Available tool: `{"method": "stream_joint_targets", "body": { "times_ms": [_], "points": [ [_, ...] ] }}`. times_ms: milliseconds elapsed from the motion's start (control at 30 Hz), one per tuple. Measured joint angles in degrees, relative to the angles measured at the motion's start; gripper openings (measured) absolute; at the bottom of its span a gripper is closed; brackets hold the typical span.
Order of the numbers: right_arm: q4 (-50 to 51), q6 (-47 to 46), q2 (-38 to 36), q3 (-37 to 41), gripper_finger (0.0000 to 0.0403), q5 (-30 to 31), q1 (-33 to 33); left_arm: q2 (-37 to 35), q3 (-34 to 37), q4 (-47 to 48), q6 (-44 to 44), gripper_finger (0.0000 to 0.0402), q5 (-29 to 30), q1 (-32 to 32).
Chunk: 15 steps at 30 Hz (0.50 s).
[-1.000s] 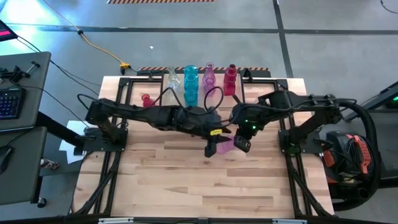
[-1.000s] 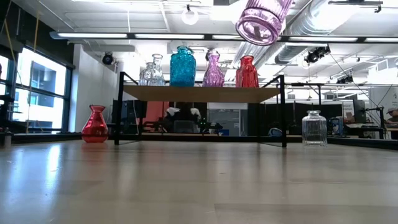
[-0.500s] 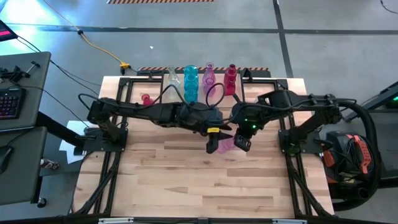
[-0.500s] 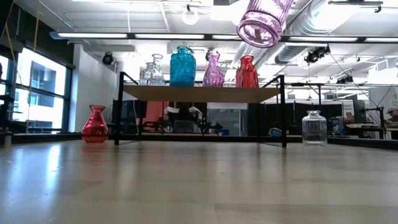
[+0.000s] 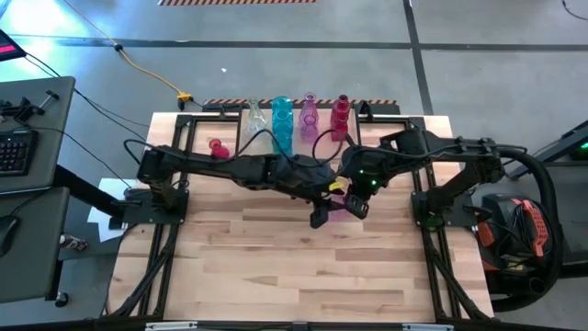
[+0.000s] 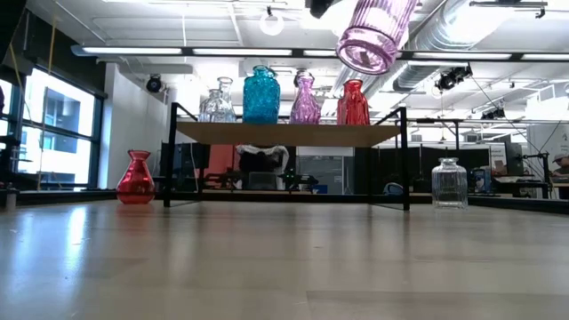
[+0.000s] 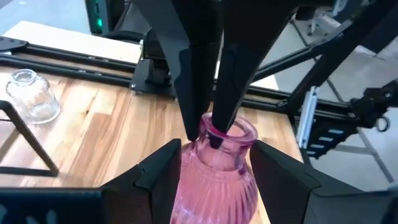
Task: Sort vases onto shelf
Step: Put the purple flower vase on the shelf aligned with the other purple flower vases
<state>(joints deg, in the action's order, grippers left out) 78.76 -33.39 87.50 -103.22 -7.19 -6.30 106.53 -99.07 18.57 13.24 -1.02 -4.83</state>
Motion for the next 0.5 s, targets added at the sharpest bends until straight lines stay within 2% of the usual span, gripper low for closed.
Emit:
{"method": "stream_joint_targets", "body": {
  "times_ms": [500],
  "points": [
    [-1.28,-0.17,-0.02,0.00,0.0002,-0.88,2.18,0.03,0.00,-0.95,1.54,0.0184,-0.95,-0.10]
  ]
}}
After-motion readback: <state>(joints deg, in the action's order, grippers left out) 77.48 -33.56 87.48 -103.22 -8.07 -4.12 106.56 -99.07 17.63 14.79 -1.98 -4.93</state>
